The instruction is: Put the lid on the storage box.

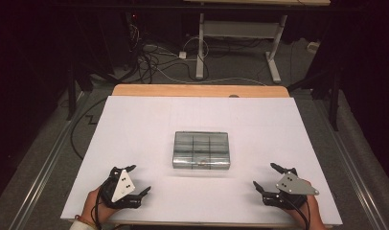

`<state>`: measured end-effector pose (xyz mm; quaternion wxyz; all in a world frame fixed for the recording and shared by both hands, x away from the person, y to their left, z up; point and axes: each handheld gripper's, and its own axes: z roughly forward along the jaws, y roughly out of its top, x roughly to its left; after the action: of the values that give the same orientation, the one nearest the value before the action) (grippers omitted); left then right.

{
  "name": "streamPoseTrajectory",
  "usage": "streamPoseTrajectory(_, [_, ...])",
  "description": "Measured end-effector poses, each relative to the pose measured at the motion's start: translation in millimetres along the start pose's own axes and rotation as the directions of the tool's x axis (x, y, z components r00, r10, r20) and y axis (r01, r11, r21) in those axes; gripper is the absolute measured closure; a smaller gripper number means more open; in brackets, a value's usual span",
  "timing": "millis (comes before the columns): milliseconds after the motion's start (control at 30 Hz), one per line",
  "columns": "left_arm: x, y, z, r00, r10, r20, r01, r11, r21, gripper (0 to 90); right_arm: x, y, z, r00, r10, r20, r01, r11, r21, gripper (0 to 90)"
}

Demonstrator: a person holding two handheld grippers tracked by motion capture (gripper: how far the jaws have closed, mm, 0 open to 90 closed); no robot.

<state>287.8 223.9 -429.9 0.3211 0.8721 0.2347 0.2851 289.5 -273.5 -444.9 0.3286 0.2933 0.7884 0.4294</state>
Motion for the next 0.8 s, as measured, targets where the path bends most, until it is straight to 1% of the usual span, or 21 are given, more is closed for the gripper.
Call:
streamPoseTrajectory(100, [-0.3,0.2,0.0,1.0,0.003,0.0,-0.003,1.0,0.003,15.4,0.0,0.2,-0.2,1.0,0.004,0.002,-0.004,1.0,0.001,18.6])
streamPoseTrajectory(333, [-0.5,0.8,0.4,1.0,0.007,0.001,-0.007,1.0,0.005,15.5,0.1,0.9,-0.9,1.0,-0.005,0.006,0.005,1.0,-0.004,18.6])
streamPoseTrajectory(567, [1.2,2.1,1.5,1.0,-0.002,0.001,0.002,1.0,0.001,15.4,-1.0,0.9,-1.0,0.9999,-0.006,0.009,0.006,1.0,-0.004,18.8])
streamPoseTrajectory(700, [2.4,2.4,2.9,1.0,-0.006,0.003,0.006,1.0,0.001,15.5,-1.5,0.8,-1.1,0.9999,0.001,0.011,-0.001,1.0,-0.004,18.9])
streamPoseTrajectory(800, [3.0,3.3,3.9,1.0,-0.003,0.004,0.003,1.0,0.001,15.4,-1.7,0.7,-1.0,0.9999,0.0,0.012,0.0,1.0,0.001,18.9])
